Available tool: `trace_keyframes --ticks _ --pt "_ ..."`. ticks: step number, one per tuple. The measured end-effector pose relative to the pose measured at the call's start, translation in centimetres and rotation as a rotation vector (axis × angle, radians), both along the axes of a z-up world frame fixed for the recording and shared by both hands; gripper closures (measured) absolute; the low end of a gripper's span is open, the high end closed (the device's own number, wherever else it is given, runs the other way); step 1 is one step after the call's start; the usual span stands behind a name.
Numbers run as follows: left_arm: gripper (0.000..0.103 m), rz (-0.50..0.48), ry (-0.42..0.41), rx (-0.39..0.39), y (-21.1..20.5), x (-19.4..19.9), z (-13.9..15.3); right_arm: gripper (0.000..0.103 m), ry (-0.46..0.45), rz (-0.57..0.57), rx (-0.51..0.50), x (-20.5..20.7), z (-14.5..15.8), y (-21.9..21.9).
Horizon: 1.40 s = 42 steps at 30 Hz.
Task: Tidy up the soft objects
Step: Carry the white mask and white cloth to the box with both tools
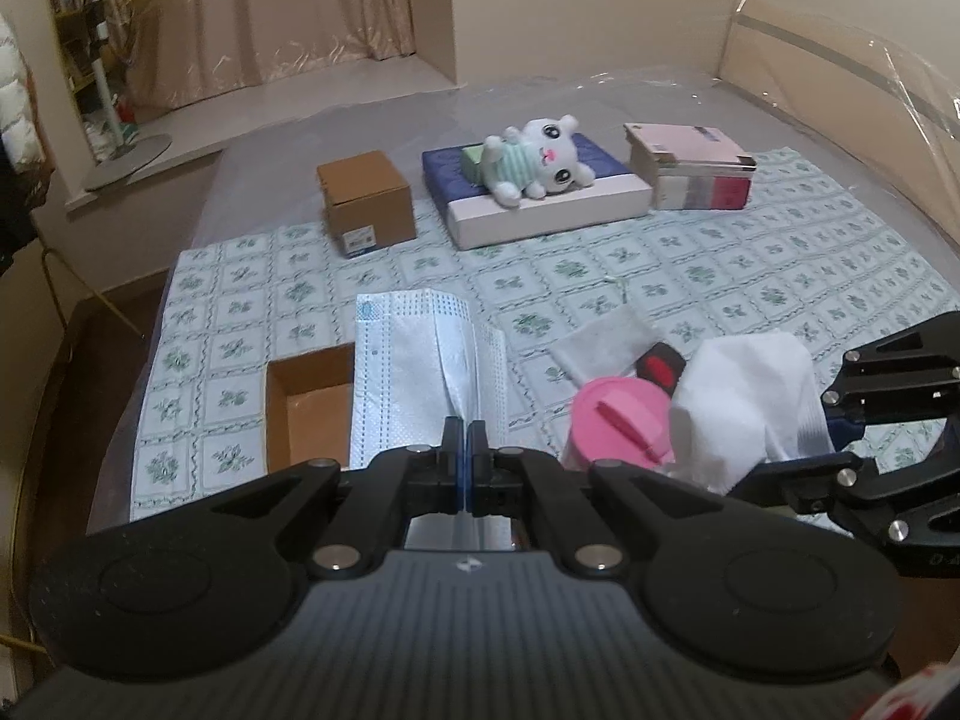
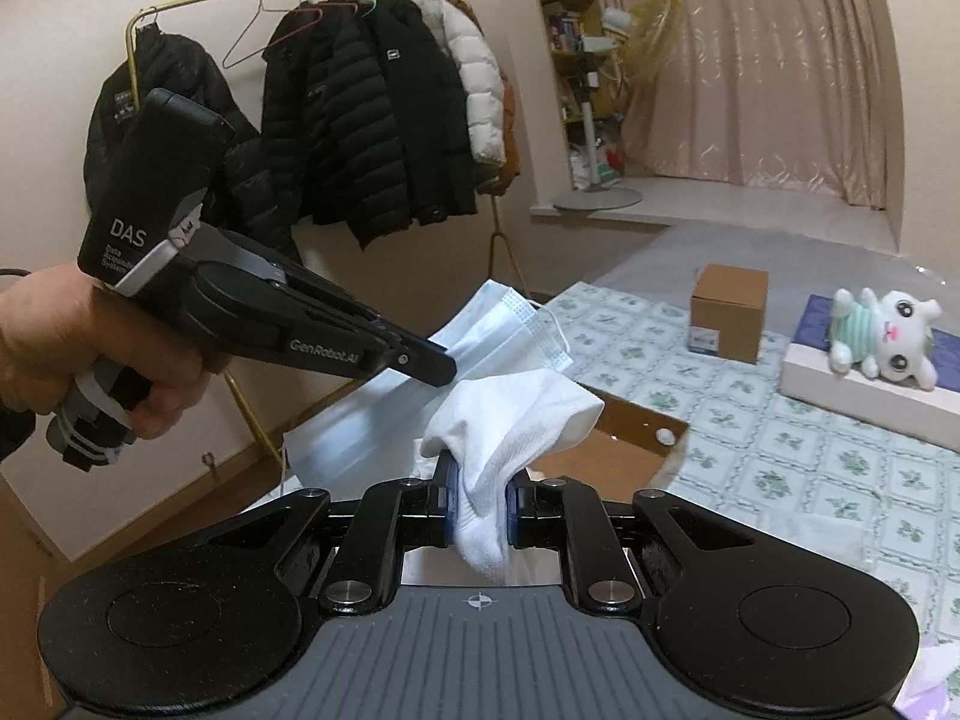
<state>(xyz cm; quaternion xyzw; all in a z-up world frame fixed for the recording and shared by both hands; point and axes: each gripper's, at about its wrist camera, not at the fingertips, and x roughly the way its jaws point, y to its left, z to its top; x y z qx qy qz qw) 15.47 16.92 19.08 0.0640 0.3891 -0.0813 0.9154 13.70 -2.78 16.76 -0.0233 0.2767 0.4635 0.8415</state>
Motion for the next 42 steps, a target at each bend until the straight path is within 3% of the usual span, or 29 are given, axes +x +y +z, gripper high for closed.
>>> trace_keyframes --ticks 14,22,29,35,39,42 --pt "0.103 0.094 0.022 -0.034 6.3 1.9 -2.3 0.088 0.065 0.002 -0.007 4.3 -0.6 4.8" --pt "0.103 0.141 0.028 -0.108 10.0 6.3 -4.4 0.088 0.148 0.010 0.062 10.7 -1.4 9.1" --pt "0.103 0.163 0.063 -0.191 13.1 10.7 -8.5 0.088 0.305 -0.034 0.092 18.9 -5.1 11.6" --pt "0.103 0.162 0.085 -0.266 14.3 14.1 -11.2 0.088 0.472 -0.195 -0.011 25.6 -9.5 11.8" --pt "0.103 0.136 0.095 -0.297 13.8 16.4 -12.9 0.088 0.433 -0.217 -0.140 27.2 -11.2 11.8" --pt "0.103 0.124 0.123 -0.276 13.3 17.5 -14.7 0.088 0.394 -0.199 -0.240 27.5 -12.1 12.2"
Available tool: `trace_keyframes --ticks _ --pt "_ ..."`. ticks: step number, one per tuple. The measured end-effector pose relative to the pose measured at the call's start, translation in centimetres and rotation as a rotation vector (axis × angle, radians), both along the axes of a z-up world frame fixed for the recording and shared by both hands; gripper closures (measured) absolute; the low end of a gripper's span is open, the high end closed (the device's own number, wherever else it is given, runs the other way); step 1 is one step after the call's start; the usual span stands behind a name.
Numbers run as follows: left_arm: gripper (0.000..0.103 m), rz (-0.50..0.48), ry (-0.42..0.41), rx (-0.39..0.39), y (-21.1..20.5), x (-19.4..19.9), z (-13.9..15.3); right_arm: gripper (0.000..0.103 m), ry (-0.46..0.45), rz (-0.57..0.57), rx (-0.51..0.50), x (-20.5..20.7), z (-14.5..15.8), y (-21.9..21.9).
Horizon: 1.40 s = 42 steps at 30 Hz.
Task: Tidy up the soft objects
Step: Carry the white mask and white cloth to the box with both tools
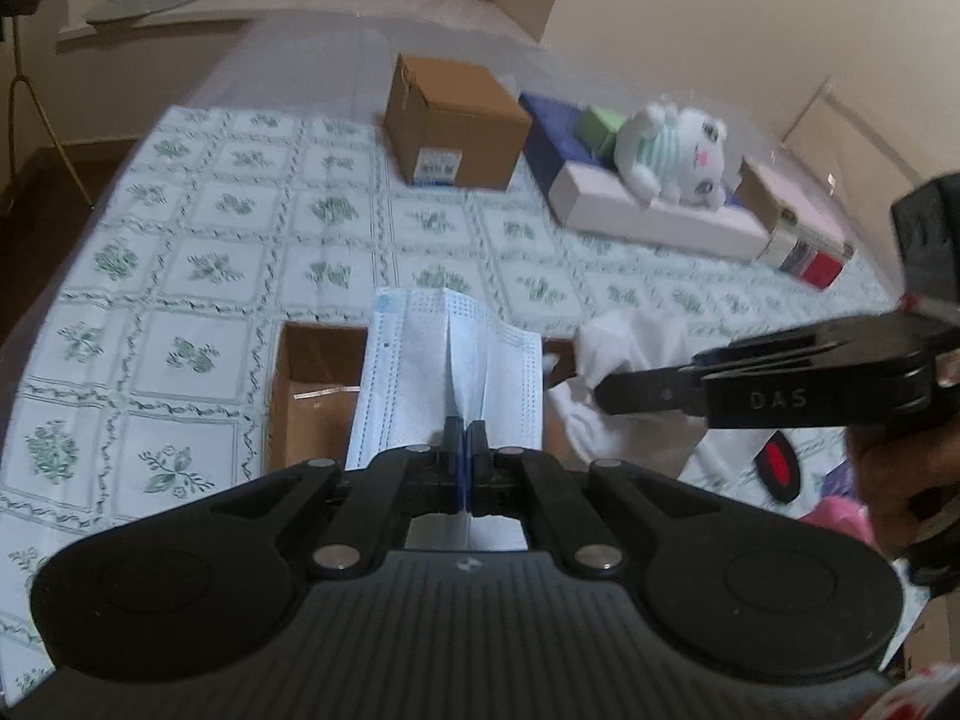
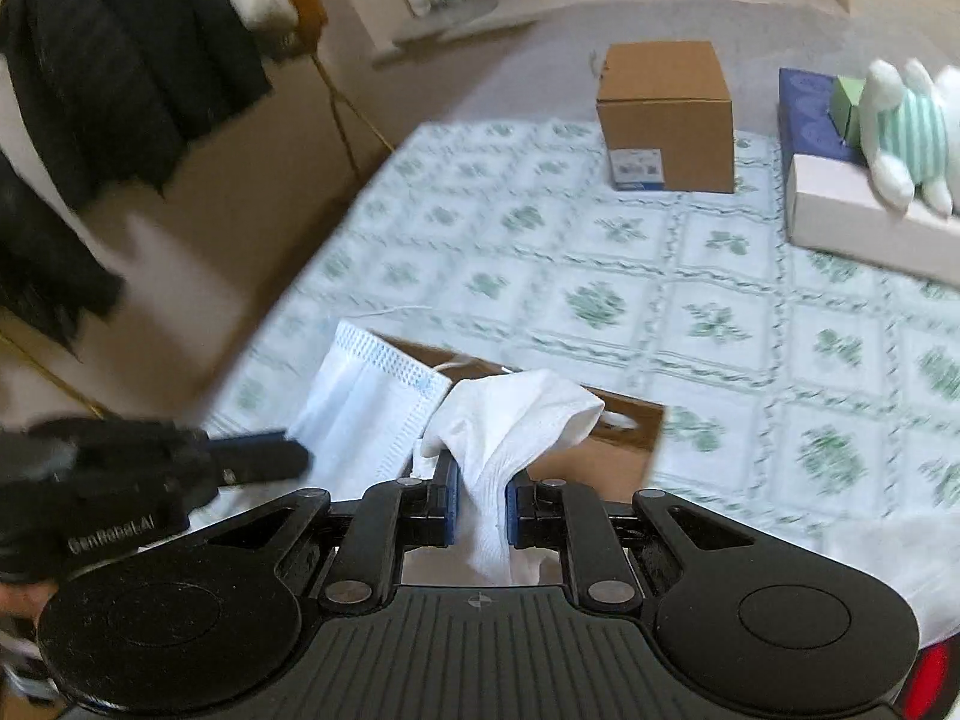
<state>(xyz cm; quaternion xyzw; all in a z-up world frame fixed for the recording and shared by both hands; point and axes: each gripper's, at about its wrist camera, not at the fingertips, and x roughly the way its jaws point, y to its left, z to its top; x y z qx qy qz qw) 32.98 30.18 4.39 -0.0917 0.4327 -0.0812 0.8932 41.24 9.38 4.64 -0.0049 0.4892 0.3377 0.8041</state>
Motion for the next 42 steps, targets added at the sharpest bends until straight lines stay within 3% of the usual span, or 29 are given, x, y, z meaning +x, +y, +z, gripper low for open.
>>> trace_keyframes --ticks 7,13,16,20,23,24,27,34,39,42 --pt "0.103 -0.016 0.066 0.144 -0.5 1.2 -4.1 0.088 -0.044 0.169 -0.167 -1.1 -2.6 2.5" --pt "0.102 -0.020 0.073 0.113 -0.2 1.6 -5.1 0.088 -0.029 0.265 -0.186 -1.3 -4.0 5.0" --pt "0.098 -0.023 0.067 0.105 -0.2 1.7 -5.0 0.088 -0.019 0.282 -0.196 -1.2 -4.4 5.5" --pt "0.082 -0.021 0.022 0.078 0.2 1.1 -4.2 0.088 -0.017 0.302 -0.187 -1.0 -4.5 5.5" --pt "0.081 -0.018 0.007 0.098 0.4 0.8 -3.7 0.087 -0.016 0.296 -0.184 -0.9 -4.4 5.0" --pt "0.078 -0.014 0.005 0.102 0.4 0.6 -3.5 0.085 -0.015 0.291 -0.180 -0.9 -4.3 4.9" --pt "0.073 0.008 -0.006 0.099 0.8 0.0 -3.1 0.044 -0.024 0.270 -0.160 -0.9 -3.9 4.4" --pt "0.068 0.043 -0.028 0.125 1.4 -2.0 -1.6 0.042 -0.044 0.259 -0.140 -1.6 -1.8 3.4" --pt "0.047 0.084 -0.081 0.165 0.9 -4.6 0.0 0.041 -0.062 0.243 -0.112 -3.2 0.3 2.0" --pt "0.042 0.100 -0.115 0.188 0.2 -6.4 1.0 0.041 -0.080 0.230 -0.085 -4.7 1.7 0.7"
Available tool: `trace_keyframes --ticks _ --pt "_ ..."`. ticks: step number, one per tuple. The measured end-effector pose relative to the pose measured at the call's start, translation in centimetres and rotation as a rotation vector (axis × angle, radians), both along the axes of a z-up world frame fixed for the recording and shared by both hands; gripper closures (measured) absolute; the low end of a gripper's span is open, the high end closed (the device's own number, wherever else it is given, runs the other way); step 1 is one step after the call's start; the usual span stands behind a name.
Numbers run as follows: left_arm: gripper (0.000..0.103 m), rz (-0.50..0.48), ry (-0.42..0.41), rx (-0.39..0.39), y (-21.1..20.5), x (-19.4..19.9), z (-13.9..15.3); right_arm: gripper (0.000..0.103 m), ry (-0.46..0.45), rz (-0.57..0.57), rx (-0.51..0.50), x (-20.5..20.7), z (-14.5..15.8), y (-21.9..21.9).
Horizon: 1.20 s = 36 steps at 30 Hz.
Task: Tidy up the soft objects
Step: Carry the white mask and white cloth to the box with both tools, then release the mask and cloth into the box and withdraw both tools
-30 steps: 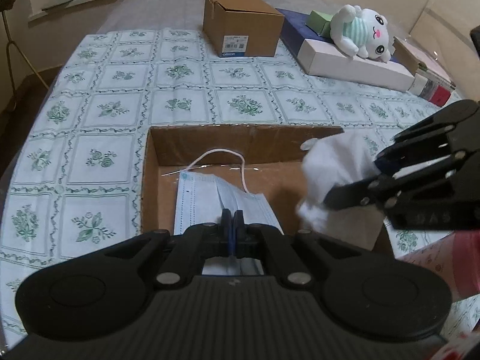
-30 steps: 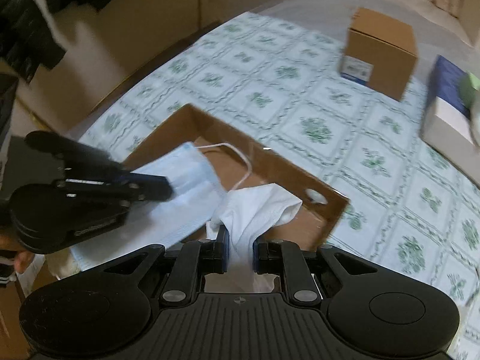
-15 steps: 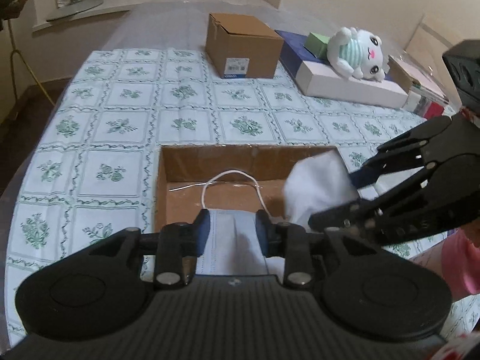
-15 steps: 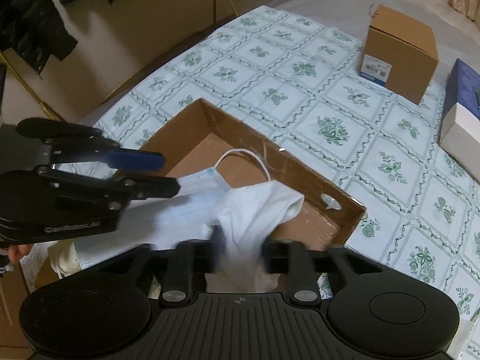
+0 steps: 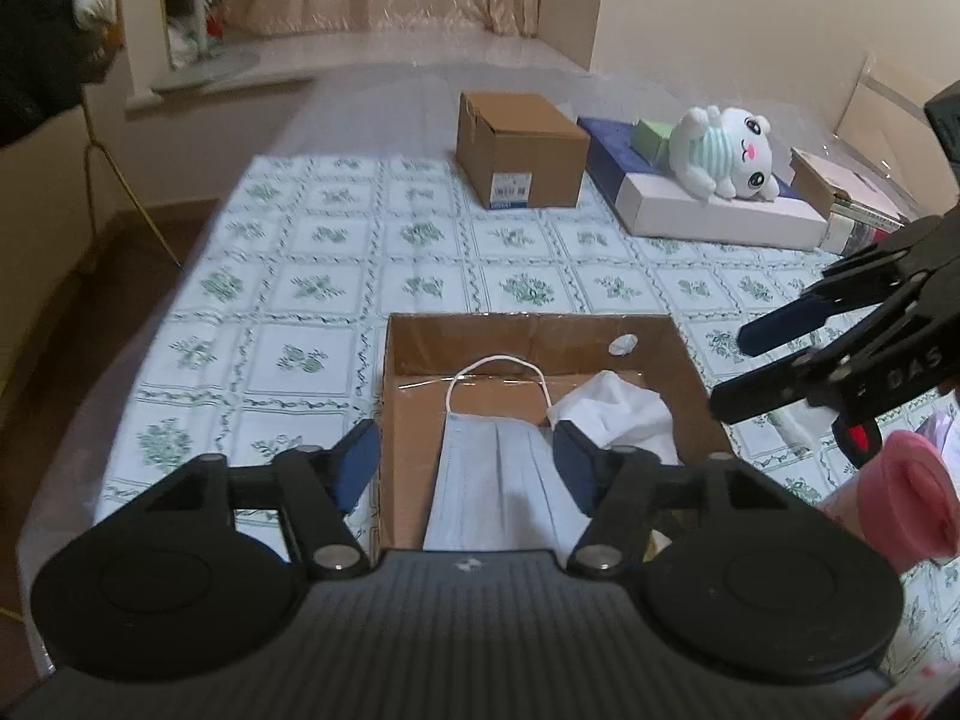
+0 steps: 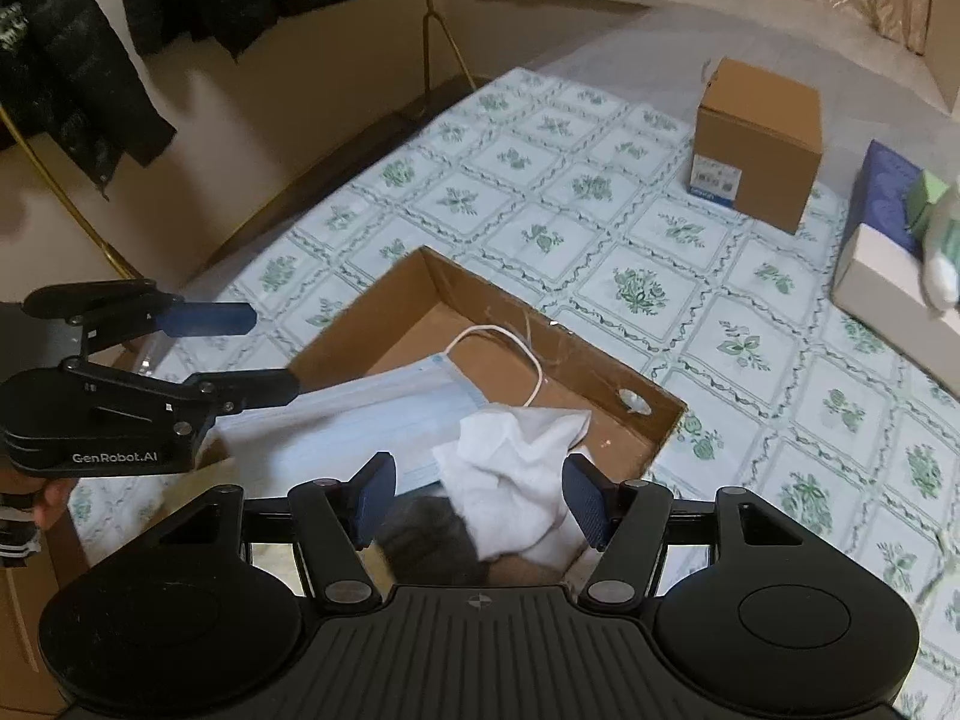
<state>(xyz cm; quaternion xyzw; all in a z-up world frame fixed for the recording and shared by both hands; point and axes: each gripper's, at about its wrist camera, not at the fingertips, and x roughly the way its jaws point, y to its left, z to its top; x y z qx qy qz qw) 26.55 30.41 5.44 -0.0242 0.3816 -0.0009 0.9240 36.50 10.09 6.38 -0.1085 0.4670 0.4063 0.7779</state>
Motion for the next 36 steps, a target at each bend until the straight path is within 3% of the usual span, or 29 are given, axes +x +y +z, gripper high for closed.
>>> trace_keyframes --ticks 13,19,21,24,27,36 --pt "0.040 0.069 -0.089 0.034 -3.9 -7.6 2.3 0.041 -0.093 -0.084 0.216 -9.6 4.5 -7.7" --pt "0.030 0.080 -0.145 0.079 -7.1 -11.7 2.6 0.041 -0.168 -0.148 0.327 -15.6 5.0 -13.8" --pt "0.020 0.079 -0.152 0.074 -8.4 -12.8 2.6 0.036 -0.193 -0.192 0.329 -17.3 4.3 -16.1" --pt "0.015 0.071 -0.151 0.032 -10.3 -14.3 2.3 0.030 -0.210 -0.281 0.336 -19.5 3.1 -19.8" --pt "0.015 0.065 -0.161 -0.003 -12.5 -15.7 2.1 0.027 -0.205 -0.377 0.345 -21.0 2.0 -23.4" --pt "0.015 0.009 -0.207 -0.001 -20.6 -19.1 1.8 0.024 -0.274 -0.535 0.256 -25.2 1.2 -30.4"
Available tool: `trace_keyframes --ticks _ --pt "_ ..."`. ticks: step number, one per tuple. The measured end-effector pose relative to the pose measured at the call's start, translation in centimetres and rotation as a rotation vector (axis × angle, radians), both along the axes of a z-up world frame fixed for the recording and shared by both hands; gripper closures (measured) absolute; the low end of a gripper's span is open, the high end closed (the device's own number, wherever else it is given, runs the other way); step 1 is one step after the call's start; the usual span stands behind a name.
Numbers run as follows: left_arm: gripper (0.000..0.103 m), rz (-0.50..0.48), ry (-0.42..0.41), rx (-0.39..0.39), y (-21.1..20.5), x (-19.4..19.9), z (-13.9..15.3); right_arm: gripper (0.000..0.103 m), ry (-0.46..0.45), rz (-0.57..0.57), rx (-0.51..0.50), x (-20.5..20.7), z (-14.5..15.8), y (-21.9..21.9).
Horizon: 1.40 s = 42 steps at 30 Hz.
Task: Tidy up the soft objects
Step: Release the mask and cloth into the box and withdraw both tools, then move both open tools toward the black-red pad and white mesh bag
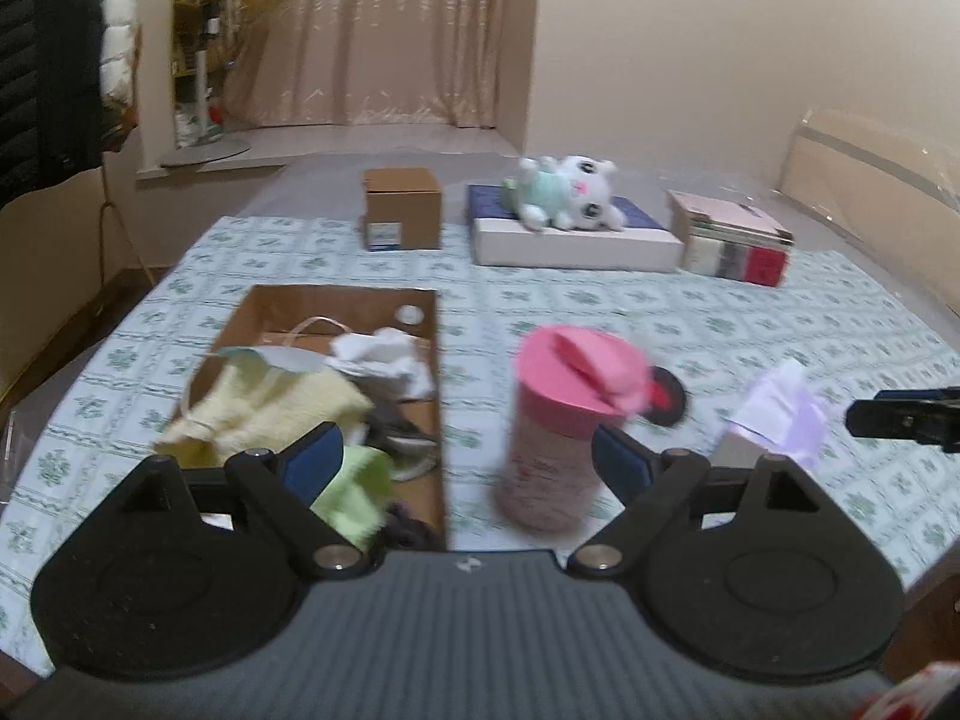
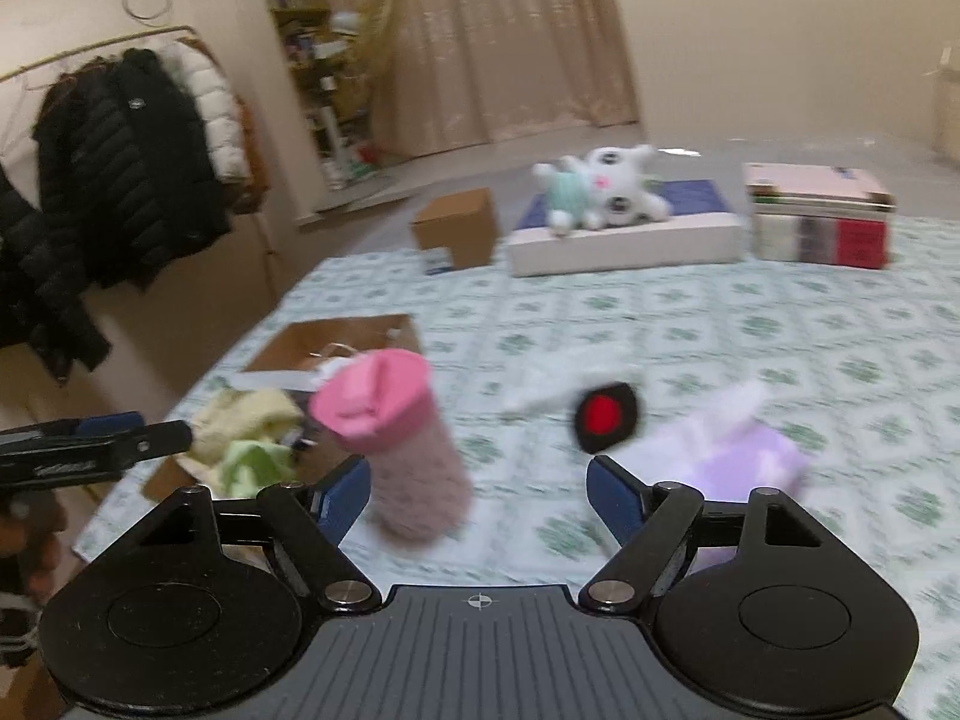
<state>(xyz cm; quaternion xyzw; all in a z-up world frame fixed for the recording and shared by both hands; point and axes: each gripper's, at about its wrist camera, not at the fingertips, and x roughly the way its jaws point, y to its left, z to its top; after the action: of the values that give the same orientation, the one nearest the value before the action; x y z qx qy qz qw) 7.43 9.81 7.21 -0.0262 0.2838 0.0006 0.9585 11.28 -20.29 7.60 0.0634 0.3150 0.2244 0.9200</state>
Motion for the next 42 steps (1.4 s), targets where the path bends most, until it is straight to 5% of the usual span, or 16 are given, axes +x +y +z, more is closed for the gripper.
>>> trace_keyframes --ticks 14,42 --pt "0.015 -0.080 0.087 -0.004 -7.9 -2.1 -1.2 0.024 0.083 -0.056 -0.166 -3.7 -0.9 -3.7" --pt "0.015 -0.142 0.112 0.012 -8.8 -0.9 -1.0 0.024 0.098 -0.064 -0.206 -3.0 -0.8 -3.8"
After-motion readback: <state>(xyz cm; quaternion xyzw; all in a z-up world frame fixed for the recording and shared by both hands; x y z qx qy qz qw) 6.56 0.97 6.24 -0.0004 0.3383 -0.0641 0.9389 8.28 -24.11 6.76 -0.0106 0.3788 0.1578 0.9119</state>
